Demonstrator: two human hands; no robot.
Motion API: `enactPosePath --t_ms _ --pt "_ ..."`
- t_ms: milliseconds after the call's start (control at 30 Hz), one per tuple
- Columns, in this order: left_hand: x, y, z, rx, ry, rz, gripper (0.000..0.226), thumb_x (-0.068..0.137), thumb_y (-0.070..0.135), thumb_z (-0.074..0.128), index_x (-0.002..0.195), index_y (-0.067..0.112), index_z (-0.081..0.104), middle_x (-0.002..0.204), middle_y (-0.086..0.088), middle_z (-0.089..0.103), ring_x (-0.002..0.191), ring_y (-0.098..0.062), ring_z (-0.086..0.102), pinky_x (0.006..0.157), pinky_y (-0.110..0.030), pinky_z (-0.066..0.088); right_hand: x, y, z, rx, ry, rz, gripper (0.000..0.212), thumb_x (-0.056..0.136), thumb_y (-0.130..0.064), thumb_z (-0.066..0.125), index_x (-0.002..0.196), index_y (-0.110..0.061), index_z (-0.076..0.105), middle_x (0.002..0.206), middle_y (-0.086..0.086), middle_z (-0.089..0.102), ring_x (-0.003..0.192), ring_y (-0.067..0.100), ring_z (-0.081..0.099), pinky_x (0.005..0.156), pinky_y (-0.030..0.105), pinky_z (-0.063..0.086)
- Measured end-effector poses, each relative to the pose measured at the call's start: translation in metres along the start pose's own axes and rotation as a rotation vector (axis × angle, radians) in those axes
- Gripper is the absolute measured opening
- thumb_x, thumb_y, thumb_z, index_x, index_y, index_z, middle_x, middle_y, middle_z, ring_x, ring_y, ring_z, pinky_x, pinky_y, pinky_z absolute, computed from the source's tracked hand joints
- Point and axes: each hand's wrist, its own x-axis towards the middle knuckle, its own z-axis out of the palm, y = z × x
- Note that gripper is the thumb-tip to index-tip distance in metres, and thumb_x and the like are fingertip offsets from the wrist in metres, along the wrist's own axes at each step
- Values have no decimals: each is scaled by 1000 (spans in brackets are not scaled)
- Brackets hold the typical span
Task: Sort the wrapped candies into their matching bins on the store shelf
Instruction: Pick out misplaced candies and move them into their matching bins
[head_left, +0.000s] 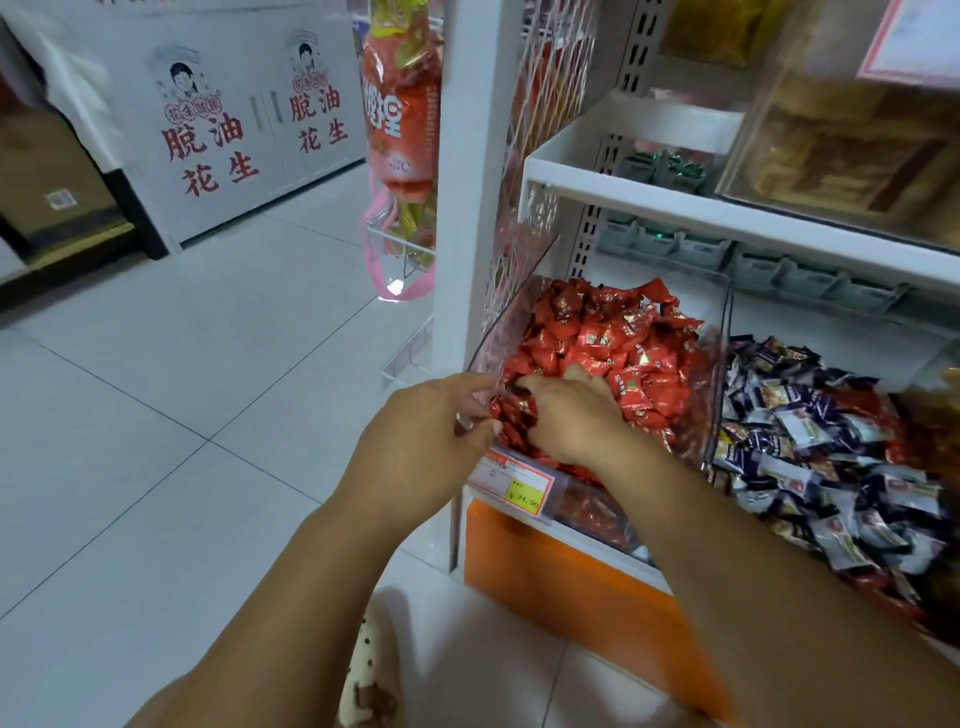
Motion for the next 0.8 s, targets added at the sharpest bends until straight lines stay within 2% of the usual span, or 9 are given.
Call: enactPosePath --t_ms 133,300,433,567,633,700,767,800 --pt "-4 1 3 11 -15 -38 40 91 27 61 130 35 55 93 19 64 81 -2 57 80 -21 46 -3 5 -2 5 10 0 48 89 -24 58 135 -28 46 126 4 56 125 22 39 99 34 27" --pt "-1 4 6 21 -53 -61 41 92 24 59 132 33 54 106 13 69 88 -4 59 81 -24 50 -7 7 -1 -84 -42 -6 50 90 -41 53 138 -32 43 132 -2 53 127 24 32 102 40 24" --pt "-1 1 7 12 -61 -67 42 91 24 60 132 34 53 105 14 69 96 -10 64 84 -29 54 -8 7 -1 4 -83 -11 50 91 -37 52 140 -38 39 128 -1 56 128 22 31 103 38 23" --pt "-1 -6 7 4 -74 -80 44 91 23 60 134 34 52 105 17 67 89 -9 62 79 -23 51 -4 4 0 111 -41 22 44 87 -34 60 130 -36 50 121 2 56 128 18 34 101 35 23" --pt "0 -9 7 -3 -74 -74 45 91 23 61 134 33 52 104 18 67 83 -6 60 75 -17 46 -2 5 -1 201 -39 47 37 84 -34 63 121 -36 56 115 1 59 126 17 36 99 34 24" --pt "1 -10 5 -11 -76 -63 44 91 24 61 133 34 53 101 20 66 79 -1 59 70 -11 42 -2 7 -6 386 -48 82 35 82 -31 68 116 -33 61 115 1 62 122 17 44 100 33 32" --pt "0 -10 5 -22 -83 -52 40 91 24 61 129 33 56 107 20 66 79 -2 58 66 -8 41 -7 10 -20 624 -52 102 33 81 -22 71 114 -26 65 116 -1 63 107 19 57 89 28 45" --pt "0 -11 4 -24 -88 -46 38 91 24 62 127 33 58 110 19 65 80 -4 58 66 -8 41 -11 13 -28 712 -56 102 30 82 -17 72 110 -23 67 116 -4 61 101 17 58 80 24 46"
